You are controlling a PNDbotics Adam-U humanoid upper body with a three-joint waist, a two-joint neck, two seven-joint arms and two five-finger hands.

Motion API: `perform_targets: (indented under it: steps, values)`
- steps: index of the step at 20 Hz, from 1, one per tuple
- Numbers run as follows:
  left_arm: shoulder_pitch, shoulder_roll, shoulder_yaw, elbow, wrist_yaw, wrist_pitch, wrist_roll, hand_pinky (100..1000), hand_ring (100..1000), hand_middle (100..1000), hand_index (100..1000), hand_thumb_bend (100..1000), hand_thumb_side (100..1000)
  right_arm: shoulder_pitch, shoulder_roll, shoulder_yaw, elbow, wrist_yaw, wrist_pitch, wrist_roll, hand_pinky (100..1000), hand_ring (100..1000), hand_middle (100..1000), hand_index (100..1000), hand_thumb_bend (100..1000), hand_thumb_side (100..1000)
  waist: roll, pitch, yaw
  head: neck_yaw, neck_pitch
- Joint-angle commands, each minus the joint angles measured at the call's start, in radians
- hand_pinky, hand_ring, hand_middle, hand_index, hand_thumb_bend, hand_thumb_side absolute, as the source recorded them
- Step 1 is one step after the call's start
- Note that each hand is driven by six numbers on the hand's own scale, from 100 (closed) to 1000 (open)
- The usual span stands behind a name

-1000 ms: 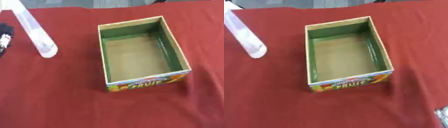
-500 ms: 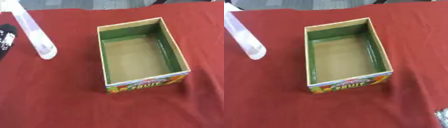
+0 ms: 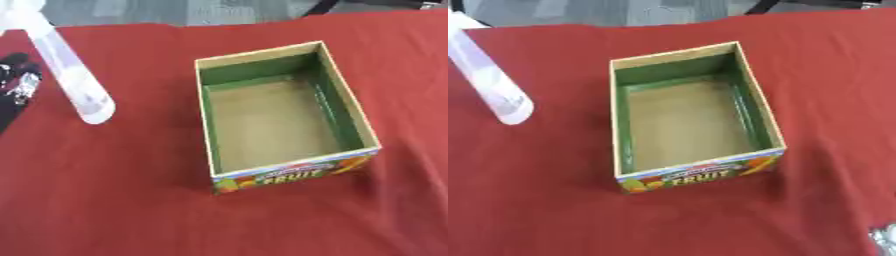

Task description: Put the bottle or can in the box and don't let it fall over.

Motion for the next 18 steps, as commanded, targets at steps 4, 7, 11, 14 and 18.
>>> perform_targets:
  steps: [4, 7, 11, 14, 18]
  values:
    - [-0.026, 0.026, 0.009, 0.004, 0.028, -0.006, -0.003, 874, 1000, 1000, 992, 100, 799, 0.002, -0.02, 0.0, -0.011, 0.006, -0.001, -0.002, 543, 495, 501, 673, 100, 1000, -0.003, -0.026, 0.001, 0.001, -0.019]
    - [-0.033, 0.026, 0.009, 0.007, 0.038, -0.005, -0.005, 874, 1000, 1000, 995, 100, 793, 0.002, -0.02, 0.0, -0.011, 0.007, -0.001, -0.002, 543, 494, 500, 673, 100, 1000, -0.003, -0.027, 0.002, 0.001, -0.021]
    - [-0.045, 0.025, 0.006, 0.017, 0.064, -0.001, -0.016, 873, 1000, 1000, 1000, 100, 801, 0.003, -0.018, 0.0, -0.011, 0.008, 0.0, -0.002, 543, 494, 500, 673, 100, 1000, -0.004, -0.027, 0.001, 0.003, -0.024]
    - [-0.057, 0.025, 0.009, 0.028, 0.078, 0.005, -0.018, 874, 1000, 1000, 1000, 100, 801, 0.003, -0.017, 0.001, -0.011, 0.008, 0.0, -0.002, 542, 493, 499, 672, 100, 1000, -0.004, -0.026, 0.001, 0.003, -0.025]
    - [-0.074, 0.024, 0.014, 0.045, 0.085, 0.02, -0.008, 874, 1000, 1000, 1000, 100, 804, 0.004, -0.016, 0.002, -0.011, 0.009, 0.001, -0.002, 542, 493, 499, 672, 100, 1000, -0.005, -0.026, 0.001, 0.004, -0.027]
